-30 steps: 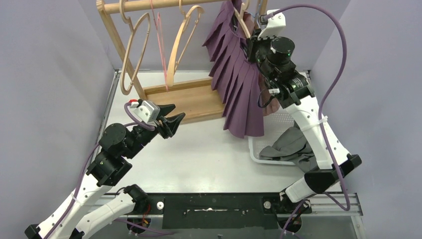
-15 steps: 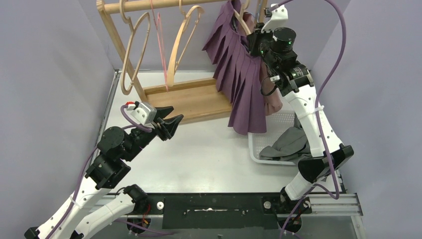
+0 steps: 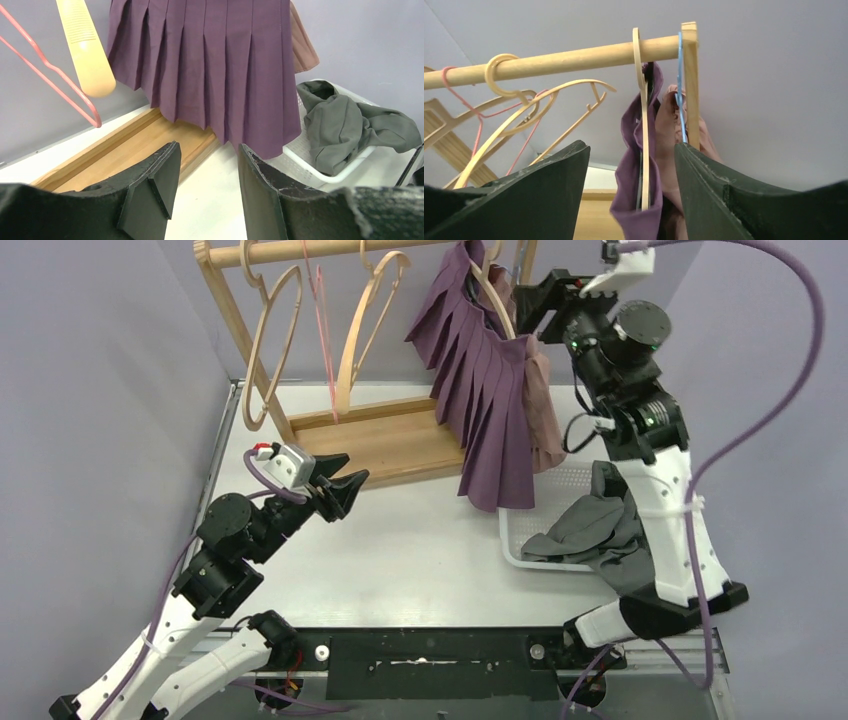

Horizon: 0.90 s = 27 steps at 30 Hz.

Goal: Place the skirt on the hanger

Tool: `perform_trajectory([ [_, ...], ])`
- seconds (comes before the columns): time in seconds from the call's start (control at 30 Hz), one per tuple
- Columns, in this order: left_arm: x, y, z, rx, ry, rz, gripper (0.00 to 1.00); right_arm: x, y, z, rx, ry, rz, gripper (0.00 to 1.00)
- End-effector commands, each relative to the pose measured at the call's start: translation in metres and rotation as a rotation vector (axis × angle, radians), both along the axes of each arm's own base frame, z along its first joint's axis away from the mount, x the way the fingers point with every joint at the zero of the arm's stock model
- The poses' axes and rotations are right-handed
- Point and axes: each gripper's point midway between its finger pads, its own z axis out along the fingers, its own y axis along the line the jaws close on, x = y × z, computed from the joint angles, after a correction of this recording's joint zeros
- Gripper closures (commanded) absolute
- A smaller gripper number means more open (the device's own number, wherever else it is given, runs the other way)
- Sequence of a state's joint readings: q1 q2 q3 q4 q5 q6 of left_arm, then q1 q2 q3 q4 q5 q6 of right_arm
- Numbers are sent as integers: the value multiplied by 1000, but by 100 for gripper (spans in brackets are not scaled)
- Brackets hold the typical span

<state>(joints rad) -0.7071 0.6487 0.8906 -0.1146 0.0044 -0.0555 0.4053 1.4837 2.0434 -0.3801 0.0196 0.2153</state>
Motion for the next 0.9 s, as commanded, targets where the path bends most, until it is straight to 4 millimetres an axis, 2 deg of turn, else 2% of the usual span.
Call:
perform_trajectory([
  [0.0, 0, 1, 12, -58, -18, 9, 55, -53, -42, 13, 48, -22, -95, 34],
  [0.1, 0, 1, -2, -63, 12, 12, 55, -80, -87, -39, 26, 106, -275, 30],
  [0.2, 0, 1, -21, -73, 54, 17, 55, -114, -131, -107, 14, 271, -463, 27],
  [0.3, 0, 1, -40, -94, 108, 25, 52, -149, -167, -163, 37, 390, -637, 23],
  [0.33, 0, 0, -46, -100, 126, 23, 50, -157, -173, -182, 38, 428, -672, 20],
  [0.4, 1, -1, -58, -105, 157, 24, 35, -169, -182, -218, 43, 502, -739, 15],
  [0.43, 1, -2, -63, -106, 171, 24, 31, -172, -185, -234, 46, 532, -769, 12],
  [0.53, 1, -4, -69, -119, 193, 19, 30, -174, -192, -273, 37, 595, -845, 2],
  [0.57, 1, -5, -78, -112, 209, 17, 30, -172, -193, -283, 31, 614, -860, 0],
  [0.7, 0, -10, -90, -120, 250, 2, 30, -165, -209, -322, 23, 723, -946, 2],
  [0.87, 0, -12, -102, -136, 289, -4, 30, -153, -234, -382, 136, 878, -878, 2],
])
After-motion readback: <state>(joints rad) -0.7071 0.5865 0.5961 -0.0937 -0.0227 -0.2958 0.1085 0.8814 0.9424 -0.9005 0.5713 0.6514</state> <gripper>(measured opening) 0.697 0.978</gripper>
